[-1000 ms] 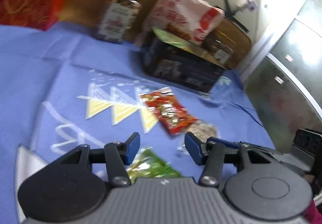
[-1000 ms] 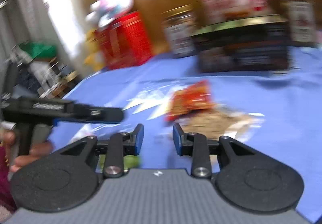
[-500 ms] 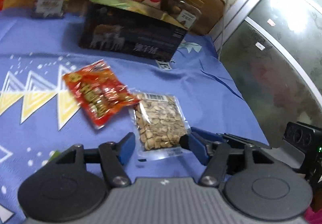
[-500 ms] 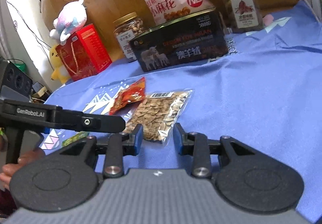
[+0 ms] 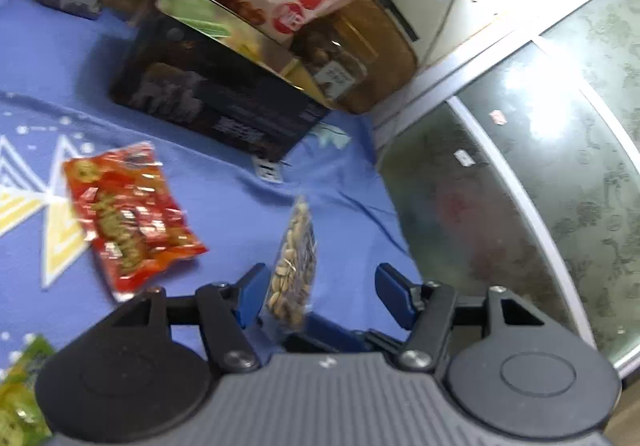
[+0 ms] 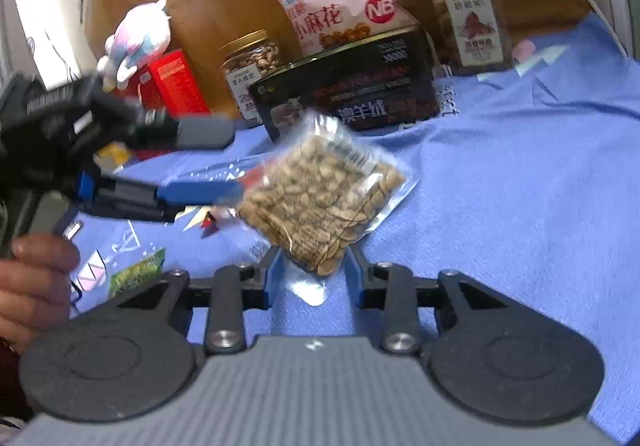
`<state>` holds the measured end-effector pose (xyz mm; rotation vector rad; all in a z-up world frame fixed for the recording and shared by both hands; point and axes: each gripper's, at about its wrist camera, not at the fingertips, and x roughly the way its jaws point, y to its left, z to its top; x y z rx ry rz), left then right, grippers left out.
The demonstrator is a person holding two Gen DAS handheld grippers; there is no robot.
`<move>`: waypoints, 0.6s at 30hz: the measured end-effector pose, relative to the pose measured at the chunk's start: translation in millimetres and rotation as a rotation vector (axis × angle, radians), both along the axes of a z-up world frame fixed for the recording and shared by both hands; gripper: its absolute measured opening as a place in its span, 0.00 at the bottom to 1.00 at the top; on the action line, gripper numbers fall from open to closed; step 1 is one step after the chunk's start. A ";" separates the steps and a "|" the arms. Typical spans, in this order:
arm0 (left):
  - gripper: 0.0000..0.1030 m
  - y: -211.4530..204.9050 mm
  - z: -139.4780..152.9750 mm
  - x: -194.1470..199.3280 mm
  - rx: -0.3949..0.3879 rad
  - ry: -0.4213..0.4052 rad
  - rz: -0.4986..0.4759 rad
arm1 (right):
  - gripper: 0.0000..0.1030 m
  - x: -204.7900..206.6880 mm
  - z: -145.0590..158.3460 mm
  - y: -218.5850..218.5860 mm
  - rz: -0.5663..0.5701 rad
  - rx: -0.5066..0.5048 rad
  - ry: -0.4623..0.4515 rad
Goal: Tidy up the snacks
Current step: 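Grasp the clear seed bag by its edge with the left gripper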
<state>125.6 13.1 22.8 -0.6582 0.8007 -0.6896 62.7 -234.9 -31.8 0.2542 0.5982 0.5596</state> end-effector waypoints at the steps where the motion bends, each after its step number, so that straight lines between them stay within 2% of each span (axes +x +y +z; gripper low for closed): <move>1: 0.60 -2.9 0.9 1.5 0.000 -0.005 -0.005 | 0.42 -1.6 1.0 4.0 0.003 -0.025 -0.015; 2: 0.60 -6.8 1.7 3.2 0.013 -0.013 -0.010 | 0.47 -2.4 1.2 6.9 0.012 -0.049 -0.029; 5: 0.59 -20.8 -2.2 13.7 0.064 -0.005 -0.046 | 0.48 -6.8 1.6 16.6 0.021 -0.119 -0.069; 6: 0.55 -26.2 -7.2 19.2 0.090 0.018 -0.063 | 0.48 -7.1 1.4 17.8 0.024 -0.129 -0.075; 8: 0.43 -37.1 -20.8 28.2 0.175 0.065 -0.068 | 0.48 -4.9 0.8 15.9 0.029 -0.115 -0.071; 9: 0.29 -40.0 -24.2 29.2 0.204 0.054 -0.059 | 0.48 -4.2 0.4 14.2 0.028 -0.103 -0.066; 10: 0.20 -41.9 -24.3 29.7 0.223 0.051 -0.064 | 0.48 -3.6 0.1 12.7 0.027 -0.091 -0.061; 12: 0.12 -40.4 -25.3 30.1 0.205 0.068 -0.071 | 0.48 -3.2 -0.1 11.0 0.025 -0.065 -0.051; 15: 0.11 -34.7 -22.3 25.1 0.189 0.060 -0.065 | 0.48 -0.8 -0.5 4.7 0.024 0.000 -0.024; 18: 0.11 -20.0 -24.3 23.3 0.095 0.096 -0.067 | 0.49 1.6 -0.5 -9.6 0.049 0.120 0.013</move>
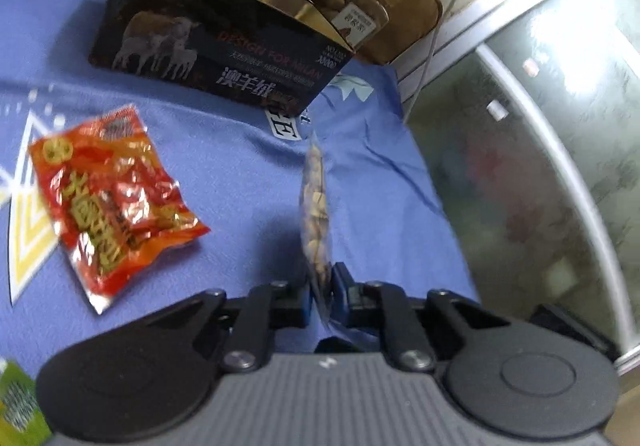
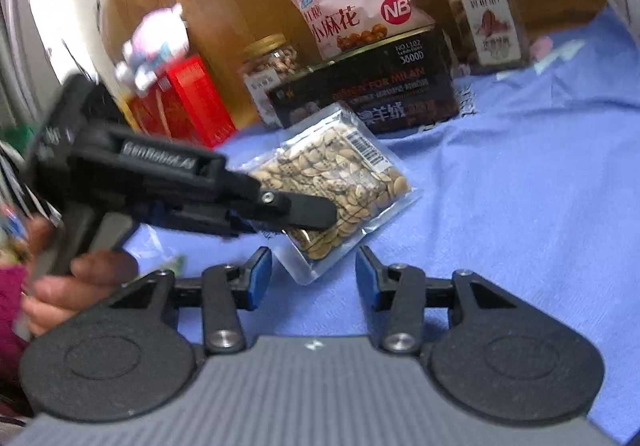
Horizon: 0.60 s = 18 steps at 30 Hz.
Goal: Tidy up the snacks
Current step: 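Grasp the clear seed bag by its edge with the left gripper, then carry the seed bag into the metal tin and release it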
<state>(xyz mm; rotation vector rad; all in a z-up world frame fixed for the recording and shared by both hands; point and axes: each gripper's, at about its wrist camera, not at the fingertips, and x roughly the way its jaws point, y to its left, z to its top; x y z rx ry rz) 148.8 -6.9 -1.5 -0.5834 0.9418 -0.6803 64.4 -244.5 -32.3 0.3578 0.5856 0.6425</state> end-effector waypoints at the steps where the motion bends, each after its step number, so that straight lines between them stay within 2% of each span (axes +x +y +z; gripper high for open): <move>1: 0.11 5.5 -1.3 -0.5 -0.043 0.017 0.000 | 0.49 -0.4 0.8 -4.4 0.002 0.039 0.000; 5: 0.11 18.5 2.4 -7.1 -0.178 0.023 -0.017 | 0.49 -0.6 4.1 -10.0 0.063 0.194 0.028; 8: 0.11 19.1 13.8 -14.8 -0.198 -0.019 -0.038 | 0.48 0.9 8.2 -5.8 0.097 0.251 0.028; 9: 0.11 18.4 18.6 -16.4 -0.188 -0.034 -0.037 | 0.43 1.0 12.6 -4.2 0.102 0.257 0.012; 10: 0.12 19.1 23.8 -17.3 -0.178 -0.055 -0.027 | 0.41 0.6 17.3 -1.9 0.109 0.252 -0.011; 14: 0.12 30.4 42.1 -9.6 -0.193 -0.099 -0.014 | 0.38 1.7 41.3 18.8 0.103 0.125 -0.134; 16: 0.12 33.2 54.4 -3.8 -0.167 -0.135 -0.002 | 0.38 7.0 51.0 30.9 0.094 0.060 -0.188; 18: 0.12 33.3 65.7 5.2 -0.142 -0.166 0.009 | 0.38 19.0 58.2 36.3 0.101 0.045 -0.210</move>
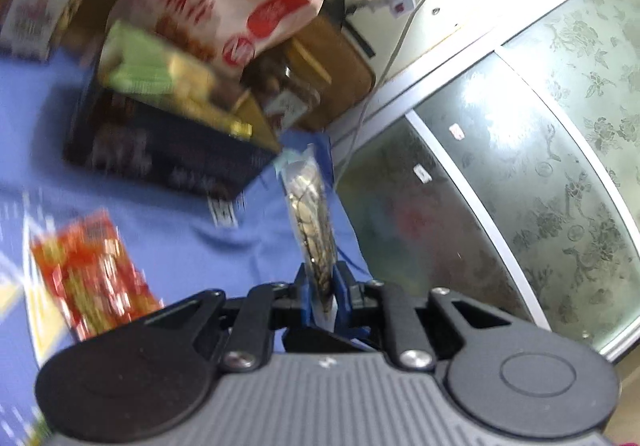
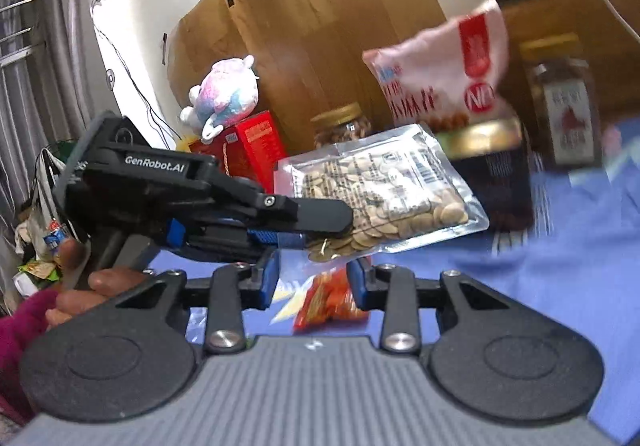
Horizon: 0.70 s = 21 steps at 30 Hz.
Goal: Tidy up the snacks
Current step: 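Carry the seed bag into the metal tin and release it, then move the left gripper to the red spicy snack pack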
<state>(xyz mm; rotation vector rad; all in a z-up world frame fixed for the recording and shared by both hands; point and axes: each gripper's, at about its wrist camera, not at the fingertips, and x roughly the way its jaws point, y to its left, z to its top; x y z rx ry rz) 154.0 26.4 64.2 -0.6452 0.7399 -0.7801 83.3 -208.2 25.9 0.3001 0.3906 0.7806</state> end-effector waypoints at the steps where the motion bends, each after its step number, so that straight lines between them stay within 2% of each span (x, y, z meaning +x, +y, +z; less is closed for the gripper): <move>1: 0.12 0.8 5.3 6.6 0.008 -0.010 0.007 | 0.38 8.0 4.4 2.8 0.004 0.000 -0.006; 7: 0.15 0.5 22.7 64.2 0.069 -0.021 0.046 | 0.38 61.6 15.1 4.9 -0.005 -0.011 -0.015; 11: 0.20 -10.5 20.5 108.8 0.136 -0.006 0.091 | 0.38 103.7 11.7 -3.2 -0.042 -0.004 0.037; 13: 0.40 -17.2 16.0 126.6 0.212 0.004 0.145 | 0.39 119.4 7.3 -1.3 -0.096 -0.029 0.044; 14: 0.44 -20.4 12.6 133.3 0.260 0.011 0.178 | 0.40 124.8 4.6 1.0 -0.160 -0.058 0.040; 16: 0.51 -23.4 7.1 138.6 0.315 0.009 0.209 | 0.42 128.3 1.2 2.2 -0.227 -0.107 0.018; 21: 0.50 -19.6 8.3 123.3 0.326 -0.038 0.211 | 0.42 109.7 -0.7 0.5 -0.240 -0.087 -0.015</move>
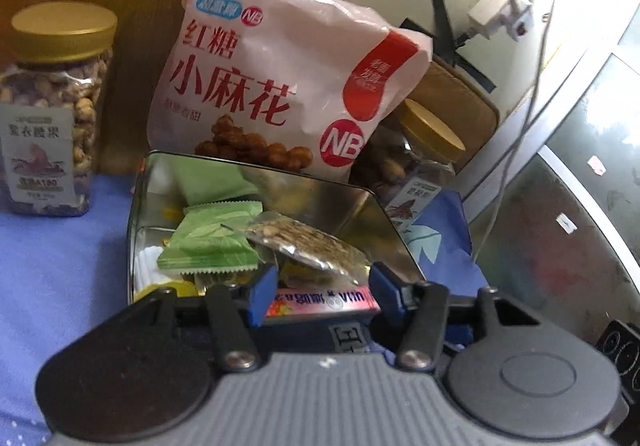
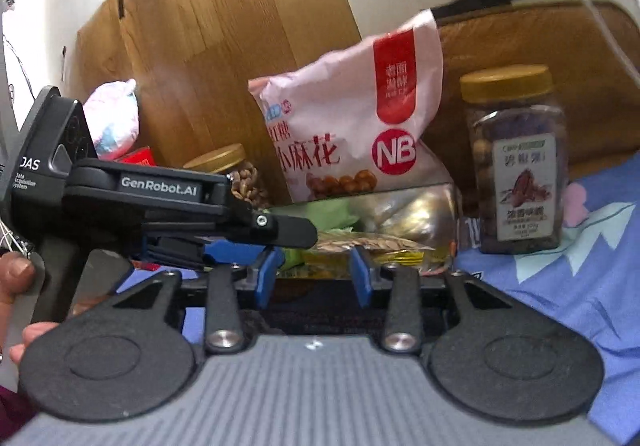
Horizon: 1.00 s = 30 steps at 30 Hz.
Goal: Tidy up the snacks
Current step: 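Move the left gripper to the red spicy snack pack, then grasp the red snack pack with the left gripper and lift it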
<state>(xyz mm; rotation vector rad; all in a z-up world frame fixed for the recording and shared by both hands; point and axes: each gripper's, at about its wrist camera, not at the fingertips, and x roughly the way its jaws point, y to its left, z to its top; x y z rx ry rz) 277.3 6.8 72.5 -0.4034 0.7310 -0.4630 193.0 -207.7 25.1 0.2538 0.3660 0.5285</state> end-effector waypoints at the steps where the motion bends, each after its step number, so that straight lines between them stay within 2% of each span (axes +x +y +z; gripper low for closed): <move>1: 0.50 1.9 2.0 -5.1 -0.008 -0.007 -0.005 | 0.42 -5.6 0.4 -0.3 -0.003 0.001 -0.004; 6: 0.50 14.0 16.4 -48.7 -0.033 -0.079 -0.020 | 0.42 -30.9 2.0 -0.6 0.016 0.055 -0.009; 10: 0.50 32.9 8.7 -87.8 -0.023 -0.085 -0.012 | 0.42 -52.9 -10.3 12.4 0.097 0.045 0.052; 13: 0.50 53.2 -13.6 -108.3 -0.028 -0.013 0.030 | 0.44 -62.3 -21.3 30.5 0.151 -0.010 0.090; 16: 0.50 72.7 -37.5 -125.1 -0.065 0.065 0.071 | 0.47 -63.2 -31.2 47.7 0.202 -0.053 0.149; 21: 0.46 88.0 -69.7 -136.0 -0.092 0.159 0.108 | 0.52 -57.0 -39.1 66.0 0.218 -0.109 0.205; 22: 0.45 89.1 -72.9 -136.9 -0.108 0.156 0.112 | 0.52 -53.0 -41.5 67.8 0.218 -0.110 0.230; 26: 0.45 94.8 -80.4 -139.2 -0.173 0.157 0.119 | 0.53 -44.6 -45.2 61.5 0.218 0.009 0.301; 28: 0.48 100.4 -85.0 -139.7 -0.218 0.165 0.120 | 0.45 -38.0 -50.5 45.9 0.236 0.151 0.389; 29: 0.45 103.0 -86.4 -139.7 -0.233 0.169 0.123 | 0.43 -31.4 -58.3 36.1 0.263 0.255 0.467; 30: 0.42 103.5 -87.1 -139.0 -0.237 0.173 0.126 | 0.44 -28.3 -63.7 27.6 0.264 0.339 0.498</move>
